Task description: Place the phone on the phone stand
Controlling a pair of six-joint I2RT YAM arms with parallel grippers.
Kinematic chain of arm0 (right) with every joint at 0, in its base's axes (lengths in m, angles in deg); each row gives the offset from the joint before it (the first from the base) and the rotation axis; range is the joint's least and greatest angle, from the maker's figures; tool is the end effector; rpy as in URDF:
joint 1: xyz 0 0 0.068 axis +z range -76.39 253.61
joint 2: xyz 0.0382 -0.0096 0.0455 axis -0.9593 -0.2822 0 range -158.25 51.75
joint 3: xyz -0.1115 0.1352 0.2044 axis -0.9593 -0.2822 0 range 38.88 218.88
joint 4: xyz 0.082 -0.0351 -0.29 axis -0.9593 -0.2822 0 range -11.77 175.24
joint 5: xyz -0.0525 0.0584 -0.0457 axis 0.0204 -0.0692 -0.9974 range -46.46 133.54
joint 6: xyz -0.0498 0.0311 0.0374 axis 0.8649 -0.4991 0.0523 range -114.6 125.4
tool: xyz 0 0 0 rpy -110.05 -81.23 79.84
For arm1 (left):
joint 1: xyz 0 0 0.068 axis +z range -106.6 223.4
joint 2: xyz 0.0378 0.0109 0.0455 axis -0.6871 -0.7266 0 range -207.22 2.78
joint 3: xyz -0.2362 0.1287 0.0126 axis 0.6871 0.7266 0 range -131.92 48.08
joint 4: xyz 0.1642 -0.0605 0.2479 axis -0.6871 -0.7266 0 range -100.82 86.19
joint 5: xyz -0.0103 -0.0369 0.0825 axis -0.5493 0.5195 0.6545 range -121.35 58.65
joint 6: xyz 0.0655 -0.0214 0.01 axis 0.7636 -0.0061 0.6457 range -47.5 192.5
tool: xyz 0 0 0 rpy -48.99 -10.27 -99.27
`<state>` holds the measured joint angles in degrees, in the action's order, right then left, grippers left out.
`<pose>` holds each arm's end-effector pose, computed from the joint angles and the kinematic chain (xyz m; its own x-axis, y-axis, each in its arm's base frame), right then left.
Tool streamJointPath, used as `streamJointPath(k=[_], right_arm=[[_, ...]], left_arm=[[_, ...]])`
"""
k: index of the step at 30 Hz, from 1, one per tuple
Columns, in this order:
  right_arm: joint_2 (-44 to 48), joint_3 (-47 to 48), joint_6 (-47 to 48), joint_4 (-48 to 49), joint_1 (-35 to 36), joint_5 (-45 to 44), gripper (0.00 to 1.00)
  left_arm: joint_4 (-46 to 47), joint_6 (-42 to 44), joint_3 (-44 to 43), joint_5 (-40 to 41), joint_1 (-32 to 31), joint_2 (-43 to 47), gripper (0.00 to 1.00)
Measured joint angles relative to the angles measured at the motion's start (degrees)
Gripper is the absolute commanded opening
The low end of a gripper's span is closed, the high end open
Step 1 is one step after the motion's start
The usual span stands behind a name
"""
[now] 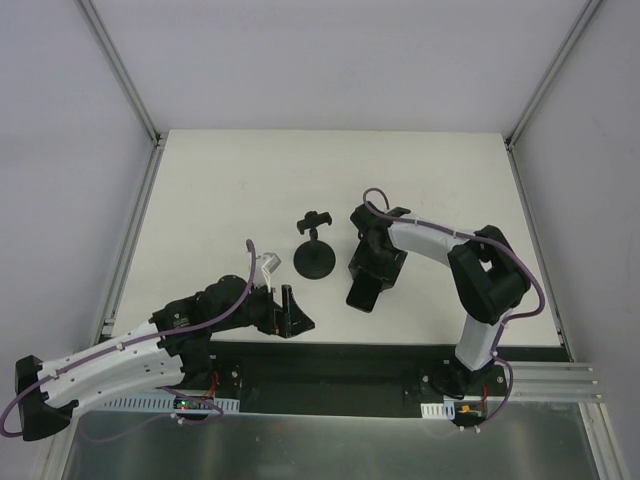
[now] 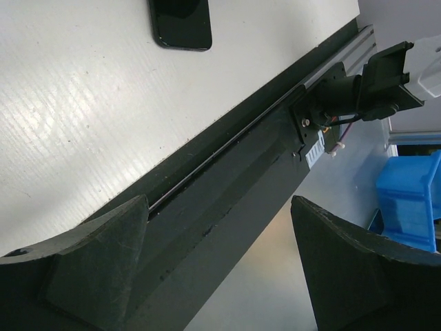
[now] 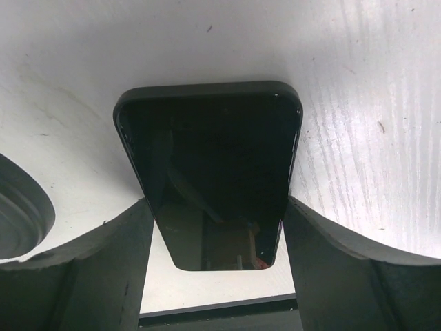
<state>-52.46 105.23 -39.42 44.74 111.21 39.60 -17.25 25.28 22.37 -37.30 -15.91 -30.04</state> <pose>0.2998 0.2260 0.1078 -0.9718 0.1391 -0.1907 0.1228 0.9879 0.0946 0.1062 -0.1902 0.2325 -0.7858 -0.1064 -0.6093 0.4831 0.5095 -0.7120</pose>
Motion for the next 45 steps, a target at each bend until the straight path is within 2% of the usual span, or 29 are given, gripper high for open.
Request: streamJointPath(k=[4,9,14,21,26,33,35,37,39,42,43,44,45], right_arm=[[0.5,-0.5,0.5,0.4,0.0,0.3,0.01],[5.4,-6.0,3.1,5.9,0.0,0.7,0.01],[12.1,-13.2,6.4,11.0,-0.2,0.8,0.01],[19.9,-21.4,8.1,20.1,-0.4,4.5,0.01],[26.0,-26.4,7.6,24.8,-0.4,6.6,0.01],[36.0,-29.0,5.2,27.0,-0.4,8.4,0.01],[37.7,-29.0,4.8,27.5,-0.4,8.7,0.01],[38.8,-29.0,4.4,27.8,-0.4,9.3,0.01],[39.2,-29.0,4.2,27.8,-0.4,9.9,0.01],[40.0,-29.1,3.7,27.8,-0.4,11.1,0.01],[40.3,-29.1,3.7,27.8,-0.4,11.3,0.01],[40.7,-29.1,3.7,27.8,-0.4,11.7,0.01],[41.1,-29.1,3.7,27.8,-0.4,12.0,0.01]], left_arm=[[-0.2,0.0,-1.6,0.0,0.0,-3.6,0.84],[-0.5,0.6,-6.2,0.5,0.0,-12.0,0.74],[0.0,1.6,-8.9,4.5,0.0,-17.6,0.67],[5.9,2.5,-10.8,6.9,0.0,-27.6,0.75],[11.6,2.7,-14.0,6.4,0.0,-36.4,0.64],[17.3,2.6,-17.2,5.6,0.0,-45.5,0.72],[18.1,2.9,-17.7,5.5,0.0,-47.3,0.71],[18.8,3.5,-18.6,5.0,0.0,-49.2,0.62],[19.3,4.2,-19.6,4.4,0.0,-50.8,0.46],[20.9,4.8,-20.5,3.1,0.0,-52.4,0.31],[21.5,5.0,-20.5,2.8,0.0,-52.5,0.20],[22.1,5.0,-20.5,2.3,0.0,-52.5,0.14],[23.1,4.9,-20.5,1.4,0.0,-52.5,0.04]])
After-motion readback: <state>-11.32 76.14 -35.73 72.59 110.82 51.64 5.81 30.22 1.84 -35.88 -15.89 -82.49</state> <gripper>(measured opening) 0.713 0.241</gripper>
